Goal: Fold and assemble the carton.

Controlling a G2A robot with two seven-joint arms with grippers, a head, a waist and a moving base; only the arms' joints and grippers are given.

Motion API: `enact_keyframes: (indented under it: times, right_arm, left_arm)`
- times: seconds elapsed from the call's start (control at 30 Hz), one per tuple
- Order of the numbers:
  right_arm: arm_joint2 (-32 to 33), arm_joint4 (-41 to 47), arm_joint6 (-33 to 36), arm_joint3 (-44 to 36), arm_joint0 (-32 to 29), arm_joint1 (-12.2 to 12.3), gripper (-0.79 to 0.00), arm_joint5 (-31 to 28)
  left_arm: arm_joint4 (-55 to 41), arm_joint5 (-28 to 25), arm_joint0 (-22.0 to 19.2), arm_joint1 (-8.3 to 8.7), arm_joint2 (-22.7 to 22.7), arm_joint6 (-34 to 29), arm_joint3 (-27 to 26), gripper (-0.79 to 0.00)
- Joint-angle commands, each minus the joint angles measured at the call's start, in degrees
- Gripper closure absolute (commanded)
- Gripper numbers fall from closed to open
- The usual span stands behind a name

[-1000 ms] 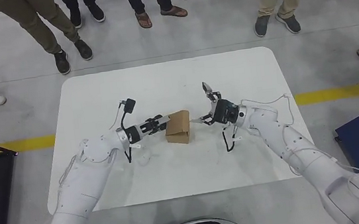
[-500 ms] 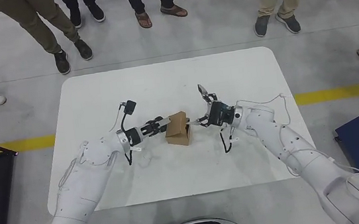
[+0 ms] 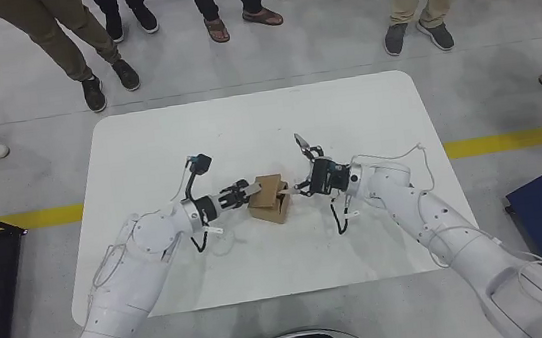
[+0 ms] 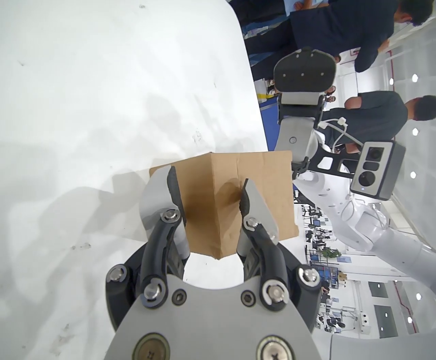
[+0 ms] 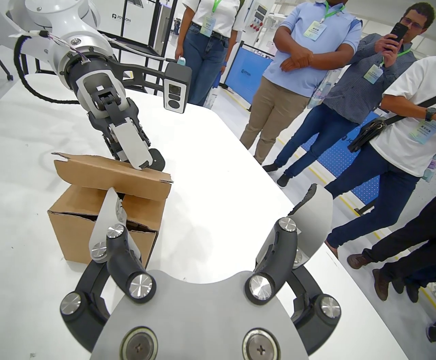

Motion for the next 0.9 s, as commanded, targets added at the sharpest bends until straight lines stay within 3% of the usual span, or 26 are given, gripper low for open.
enact_keyframes:
  times: [0.0,0.53,0.67,0.87]
  right_arm:
    - [0.02,-0.32,0.27,0.01,-0.06,0.02,-0.785,-0.21]
    - [1.76,-5.79,3.22,-2.09,-1.44,1.28,-0.785,-0.63]
    - [3.65,-4.94,1.76,-4.04,-2.59,1.74,-0.785,1.92]
    - [6.06,-4.82,3.54,-5.80,-4.30,2.48,-0.742,3.14]
  left_arm:
    - [0.86,0.26,0.05,0.08,0.11,0.15,-0.47,-0.376]
    - [7.85,3.31,0.56,0.55,1.12,1.92,-3.14,-0.363]
    - [8.32,3.60,0.50,0.62,1.19,2.06,-3.47,-0.357]
    - [9.19,4.06,0.16,0.68,1.64,1.91,-3.57,-0.348]
